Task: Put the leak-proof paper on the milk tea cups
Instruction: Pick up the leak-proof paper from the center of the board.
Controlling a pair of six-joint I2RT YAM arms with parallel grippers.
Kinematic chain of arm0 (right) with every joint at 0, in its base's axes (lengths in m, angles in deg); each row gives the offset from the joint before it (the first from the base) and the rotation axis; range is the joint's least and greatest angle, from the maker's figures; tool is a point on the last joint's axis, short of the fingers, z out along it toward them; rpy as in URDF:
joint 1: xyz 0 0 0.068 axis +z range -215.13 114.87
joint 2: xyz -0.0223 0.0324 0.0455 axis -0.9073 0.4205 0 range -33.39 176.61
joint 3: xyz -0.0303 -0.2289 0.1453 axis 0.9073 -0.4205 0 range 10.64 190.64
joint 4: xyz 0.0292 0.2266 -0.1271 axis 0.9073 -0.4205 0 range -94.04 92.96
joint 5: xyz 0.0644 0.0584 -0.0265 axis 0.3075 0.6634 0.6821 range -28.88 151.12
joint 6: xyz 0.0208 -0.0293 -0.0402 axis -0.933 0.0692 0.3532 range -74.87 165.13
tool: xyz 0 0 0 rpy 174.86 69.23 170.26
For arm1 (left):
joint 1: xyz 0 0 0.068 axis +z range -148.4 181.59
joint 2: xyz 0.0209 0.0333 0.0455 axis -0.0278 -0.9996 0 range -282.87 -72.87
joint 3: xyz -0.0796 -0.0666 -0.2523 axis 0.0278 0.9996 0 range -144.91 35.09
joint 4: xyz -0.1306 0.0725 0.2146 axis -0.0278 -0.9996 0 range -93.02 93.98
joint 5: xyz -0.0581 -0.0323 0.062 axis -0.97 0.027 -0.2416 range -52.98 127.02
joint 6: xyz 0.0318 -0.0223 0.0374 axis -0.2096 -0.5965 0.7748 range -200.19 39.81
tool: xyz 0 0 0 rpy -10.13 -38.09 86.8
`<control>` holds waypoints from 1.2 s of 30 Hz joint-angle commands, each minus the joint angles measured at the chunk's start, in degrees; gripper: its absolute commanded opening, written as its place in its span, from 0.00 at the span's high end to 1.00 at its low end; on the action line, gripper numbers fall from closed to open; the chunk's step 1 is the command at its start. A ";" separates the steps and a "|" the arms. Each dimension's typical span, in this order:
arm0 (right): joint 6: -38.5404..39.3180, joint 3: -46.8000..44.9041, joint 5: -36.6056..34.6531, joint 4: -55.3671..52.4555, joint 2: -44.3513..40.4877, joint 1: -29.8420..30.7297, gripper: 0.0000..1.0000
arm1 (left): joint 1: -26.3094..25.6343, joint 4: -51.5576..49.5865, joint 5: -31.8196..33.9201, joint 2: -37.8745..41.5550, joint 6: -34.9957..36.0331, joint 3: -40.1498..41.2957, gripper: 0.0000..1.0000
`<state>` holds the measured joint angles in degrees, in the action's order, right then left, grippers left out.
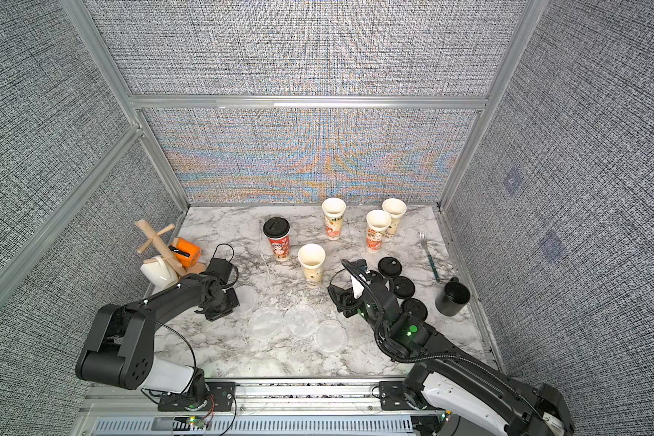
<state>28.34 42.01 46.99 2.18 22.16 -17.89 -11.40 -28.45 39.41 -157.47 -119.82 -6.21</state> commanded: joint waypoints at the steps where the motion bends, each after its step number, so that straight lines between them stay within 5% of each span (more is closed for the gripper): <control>1: -0.77 0.08 -0.24 -0.23 -0.89 0.06 0.30 | -0.02 1.86 -0.97 0.73 -0.37 0.24 1.00; 12: -1.55 -1.24 -1.30 -0.72 -5.99 0.09 0.31 | -0.10 -2.42 -1.23 11.12 1.21 -3.55 1.00; 23: -3.83 -0.75 -3.70 -1.72 -6.26 -0.64 0.31 | -0.45 -4.42 -9.85 20.53 4.80 -8.43 1.00; 31: -4.65 1.98 -1.93 -4.33 -5.76 -6.77 0.32 | -3.03 -6.03 -15.45 26.96 11.19 -19.49 1.00; 36: -4.65 2.95 0.86 -6.07 -6.16 -12.89 0.34 | -6.15 -9.35 -20.18 24.21 12.93 -29.69 1.00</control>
<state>24.27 44.39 45.67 -2.56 16.10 -28.99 -16.19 -35.25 23.15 -132.00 -109.40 -32.77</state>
